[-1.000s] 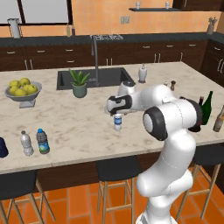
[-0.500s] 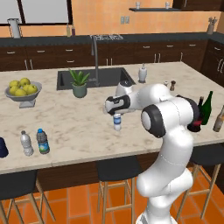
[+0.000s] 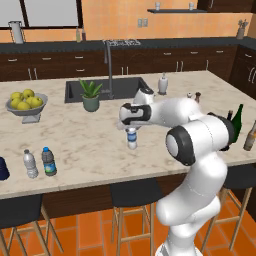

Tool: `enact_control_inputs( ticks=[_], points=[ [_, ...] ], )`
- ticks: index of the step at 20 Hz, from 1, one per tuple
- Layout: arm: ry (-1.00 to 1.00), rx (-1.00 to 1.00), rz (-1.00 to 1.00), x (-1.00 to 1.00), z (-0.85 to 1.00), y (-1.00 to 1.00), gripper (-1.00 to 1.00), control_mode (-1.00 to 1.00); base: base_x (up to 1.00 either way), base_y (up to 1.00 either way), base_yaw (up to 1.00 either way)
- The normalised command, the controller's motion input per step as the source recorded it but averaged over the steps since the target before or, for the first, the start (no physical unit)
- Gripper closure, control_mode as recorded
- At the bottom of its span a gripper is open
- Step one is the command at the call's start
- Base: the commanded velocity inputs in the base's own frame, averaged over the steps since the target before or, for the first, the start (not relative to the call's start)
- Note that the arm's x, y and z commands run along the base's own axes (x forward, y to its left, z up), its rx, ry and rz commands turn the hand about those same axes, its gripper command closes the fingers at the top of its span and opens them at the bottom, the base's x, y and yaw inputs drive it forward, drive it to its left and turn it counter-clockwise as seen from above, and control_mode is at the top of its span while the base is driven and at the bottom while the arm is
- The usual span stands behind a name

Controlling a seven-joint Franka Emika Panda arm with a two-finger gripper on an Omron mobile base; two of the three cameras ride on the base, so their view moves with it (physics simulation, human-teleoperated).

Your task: Move the plastic bottles in the middle to the plastics group, and the glass bottles in the middle to the glass group.

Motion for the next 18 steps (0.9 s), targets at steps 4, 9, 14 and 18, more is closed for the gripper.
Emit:
enact_control_inputs(
  ticks=[4, 9, 14, 18],
  points=[
    [0.05, 0.03, 0.48, -0.43, 0.42, 0.32, 1.0, -1.0, 0.0, 0.0, 0.0],
    [0.04, 0.01, 0.38, -0.37, 0.2, 0.63, 1.0, -1.0, 0.0, 0.0, 0.0],
    [0.0, 0.08, 0.41, -0.42, 0.07, 0.69, 1.0, -1.0, 0.0, 0.0, 0.0],
    [-0.01, 0.13, 0.31, -0.28, 0.0, 0.82, 1.0, -1.0, 0.0, 0.0, 0.0]
  ],
)
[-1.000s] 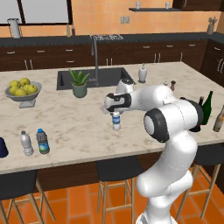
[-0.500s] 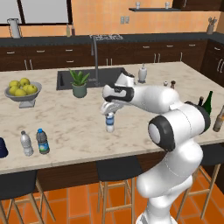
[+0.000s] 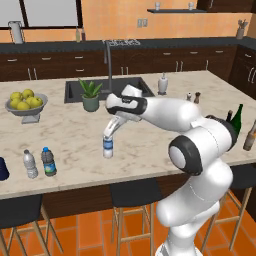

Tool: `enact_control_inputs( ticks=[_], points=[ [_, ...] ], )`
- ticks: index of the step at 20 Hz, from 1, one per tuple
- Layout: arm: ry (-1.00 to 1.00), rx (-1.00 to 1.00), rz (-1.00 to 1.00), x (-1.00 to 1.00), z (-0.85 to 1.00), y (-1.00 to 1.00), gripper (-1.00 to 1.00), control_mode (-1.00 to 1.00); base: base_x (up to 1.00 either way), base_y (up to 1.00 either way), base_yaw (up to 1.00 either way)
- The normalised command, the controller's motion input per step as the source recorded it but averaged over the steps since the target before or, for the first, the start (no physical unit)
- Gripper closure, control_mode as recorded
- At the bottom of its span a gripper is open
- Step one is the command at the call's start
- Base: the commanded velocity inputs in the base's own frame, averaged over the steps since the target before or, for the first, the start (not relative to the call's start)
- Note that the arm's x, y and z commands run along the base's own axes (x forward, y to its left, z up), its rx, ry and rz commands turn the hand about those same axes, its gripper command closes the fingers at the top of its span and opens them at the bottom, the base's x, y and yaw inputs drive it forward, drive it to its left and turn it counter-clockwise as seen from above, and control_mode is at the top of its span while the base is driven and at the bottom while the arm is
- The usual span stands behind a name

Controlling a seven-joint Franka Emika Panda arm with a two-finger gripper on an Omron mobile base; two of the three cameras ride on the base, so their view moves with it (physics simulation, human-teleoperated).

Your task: Move the plastic bottles in the middle to the plastics group, and the glass bottles in the middle to the glass group.

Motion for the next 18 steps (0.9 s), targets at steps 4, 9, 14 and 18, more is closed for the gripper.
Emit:
enact_control_inputs(
  ticks=[4, 9, 14, 18],
  points=[
    [-0.04, 0.07, 0.13, -0.05, -0.03, 0.97, 1.0, -1.0, 0.0, 0.0, 0.0],
    [-0.15, 0.03, 0.04, 0.0, -0.08, 1.0, 1.0, -1.0, 0.0, 0.0, 0.0],
    [-0.17, 0.0, 0.0, 0.24, -0.17, 0.99, 1.0, -1.0, 0.0, 0.0, 0.0],
    [-0.12, 0.0, 0.0, 0.49, -0.14, 0.8, 1.0, -1.0, 0.0, 0.0, 0.0]
  ],
)
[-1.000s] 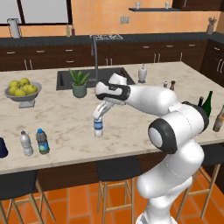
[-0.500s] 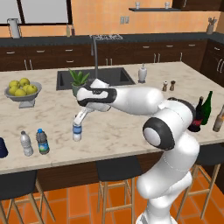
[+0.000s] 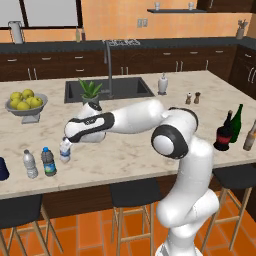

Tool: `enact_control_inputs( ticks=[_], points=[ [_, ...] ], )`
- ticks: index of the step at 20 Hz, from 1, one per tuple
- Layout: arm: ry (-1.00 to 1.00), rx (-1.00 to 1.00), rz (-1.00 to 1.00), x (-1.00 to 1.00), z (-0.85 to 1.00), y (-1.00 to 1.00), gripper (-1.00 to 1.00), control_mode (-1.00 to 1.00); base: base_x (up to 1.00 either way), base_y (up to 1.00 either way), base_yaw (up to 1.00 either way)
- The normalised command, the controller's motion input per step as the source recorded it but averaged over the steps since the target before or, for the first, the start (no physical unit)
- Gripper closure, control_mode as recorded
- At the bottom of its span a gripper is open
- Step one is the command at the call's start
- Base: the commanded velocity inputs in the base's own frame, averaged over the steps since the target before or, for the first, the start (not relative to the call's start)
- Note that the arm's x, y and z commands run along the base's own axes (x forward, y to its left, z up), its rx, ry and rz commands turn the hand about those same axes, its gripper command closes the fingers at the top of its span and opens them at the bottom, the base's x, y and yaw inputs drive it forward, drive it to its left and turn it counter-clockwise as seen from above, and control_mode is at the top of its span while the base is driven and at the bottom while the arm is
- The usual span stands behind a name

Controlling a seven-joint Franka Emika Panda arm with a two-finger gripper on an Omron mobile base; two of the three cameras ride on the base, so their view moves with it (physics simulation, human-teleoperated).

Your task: Move the plastic bottles in the middle to the plastics group, and the glass bottles in the middle to the glass group.

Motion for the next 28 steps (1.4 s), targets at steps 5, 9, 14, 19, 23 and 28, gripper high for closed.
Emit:
enact_control_inputs(
  ticks=[5, 9, 14, 19, 23, 28],
  points=[
    [-0.04, 0.0, 0.0, 0.44, -0.15, 0.59, 1.0, -1.0, 0.0, 0.0, 0.0],
    [0.0, 0.0, 0.0, 0.45, -0.25, 0.44, 1.0, -1.0, 0.0, 0.0, 0.0],
    [0.06, 0.0, 0.03, 0.49, -0.24, 0.14, 1.0, -1.0, 0.0, 0.0, 0.0],
    [0.04, 0.0, 0.08, 0.12, -0.31, 0.01, 1.0, -1.0, 0.0, 0.0, 0.0],
    [0.0, 0.0, 0.1, -0.12, -0.28, 0.0, 1.0, -1.0, 0.0, 0.0, 0.0],
    [-0.04, 0.0, 0.09, -0.14, -0.22, -0.03, 1.0, -1.0, 0.0, 0.0, 0.0]
  ],
)
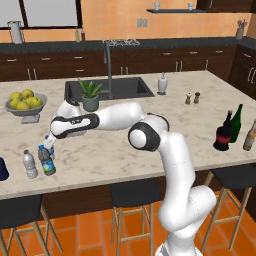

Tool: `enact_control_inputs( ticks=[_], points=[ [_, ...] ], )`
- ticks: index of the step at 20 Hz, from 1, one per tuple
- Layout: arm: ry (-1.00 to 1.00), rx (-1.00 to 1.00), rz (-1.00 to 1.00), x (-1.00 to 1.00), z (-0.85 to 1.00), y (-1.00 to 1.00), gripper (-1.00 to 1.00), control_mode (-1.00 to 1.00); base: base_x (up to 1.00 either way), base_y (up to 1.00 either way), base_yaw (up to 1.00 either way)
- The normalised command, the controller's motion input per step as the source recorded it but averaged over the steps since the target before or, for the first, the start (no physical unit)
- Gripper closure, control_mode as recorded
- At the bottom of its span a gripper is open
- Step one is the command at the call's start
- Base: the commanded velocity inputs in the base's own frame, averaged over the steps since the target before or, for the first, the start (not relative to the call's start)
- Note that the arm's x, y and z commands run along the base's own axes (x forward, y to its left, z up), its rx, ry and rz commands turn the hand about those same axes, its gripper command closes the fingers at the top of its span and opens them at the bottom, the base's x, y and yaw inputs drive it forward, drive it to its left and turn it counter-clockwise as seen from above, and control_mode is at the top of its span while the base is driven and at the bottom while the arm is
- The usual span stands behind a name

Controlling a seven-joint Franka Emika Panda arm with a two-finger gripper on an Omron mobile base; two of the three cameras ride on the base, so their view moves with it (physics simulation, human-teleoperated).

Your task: Move the plastic bottles in the middle to the plastics group, and the glass bottles in the middle to the glass group.

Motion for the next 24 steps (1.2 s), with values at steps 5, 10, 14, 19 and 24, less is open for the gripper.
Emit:
enact_control_inputs(
  ticks=[5, 10, 14, 19, 24],
  points=[
    [-0.09, 0.0, 0.08, -0.11, -0.19, -0.1, 1.0, -1.0, 0.0, 0.0, 0.0],
    [-0.05, 0.0, 0.06, -0.08, -0.16, -0.13, -1.0, -1.0, 0.0, 0.0, 0.0],
    [-0.07, 0.0, 0.02, -0.03, -0.01, -0.19, -1.0, -1.0, 0.0, 0.0, 0.0],
    [-0.03, 0.0, 0.0, 0.0, 0.05, -0.15, -1.0, -1.0, 0.0, 0.0, 0.0],
    [0.0, 0.0, 0.0, 0.0, 0.15, -0.05, -1.0, -1.0, 0.0, 0.0, 0.0]
  ],
)
